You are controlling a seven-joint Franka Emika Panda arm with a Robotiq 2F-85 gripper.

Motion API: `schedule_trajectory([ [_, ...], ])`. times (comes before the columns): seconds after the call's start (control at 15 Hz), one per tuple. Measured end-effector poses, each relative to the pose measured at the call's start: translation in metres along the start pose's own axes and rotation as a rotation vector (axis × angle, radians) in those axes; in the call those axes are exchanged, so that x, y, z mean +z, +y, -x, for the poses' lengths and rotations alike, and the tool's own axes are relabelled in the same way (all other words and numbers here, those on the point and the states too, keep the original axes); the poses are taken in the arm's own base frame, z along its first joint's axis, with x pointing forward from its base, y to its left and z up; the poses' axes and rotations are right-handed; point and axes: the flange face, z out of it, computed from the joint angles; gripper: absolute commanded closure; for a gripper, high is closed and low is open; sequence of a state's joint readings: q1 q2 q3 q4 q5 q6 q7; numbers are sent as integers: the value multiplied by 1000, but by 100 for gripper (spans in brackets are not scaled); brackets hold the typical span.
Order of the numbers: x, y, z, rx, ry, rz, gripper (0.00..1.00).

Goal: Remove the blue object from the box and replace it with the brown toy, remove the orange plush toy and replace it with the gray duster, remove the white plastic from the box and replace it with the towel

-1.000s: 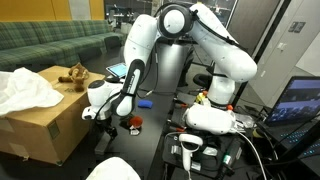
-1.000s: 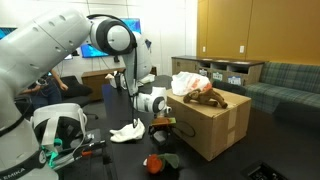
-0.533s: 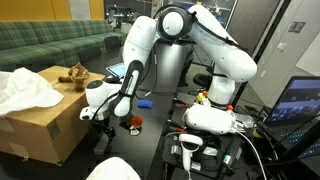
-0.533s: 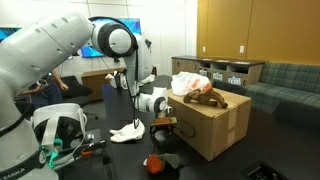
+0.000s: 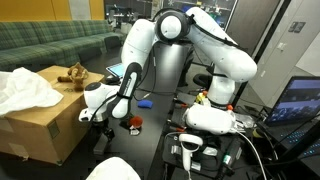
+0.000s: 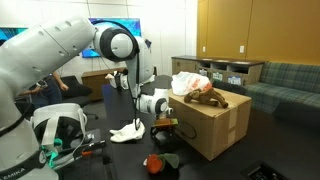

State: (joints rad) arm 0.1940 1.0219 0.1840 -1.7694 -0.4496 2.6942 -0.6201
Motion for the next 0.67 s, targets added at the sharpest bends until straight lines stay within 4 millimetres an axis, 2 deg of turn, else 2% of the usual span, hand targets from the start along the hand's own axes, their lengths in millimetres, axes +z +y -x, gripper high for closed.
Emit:
schedule_trajectory([
  [0.07, 2, 0, 0, 1, -3, -3, 0],
  [0.13, 3, 0, 0, 1, -7, -6, 19],
  [0.47, 7, 4, 1, 6, -24, -15, 57],
  [0.53, 6, 6, 1, 8, -24, -13, 63],
  [0.67, 5, 7, 1, 9, -24, -11, 64],
])
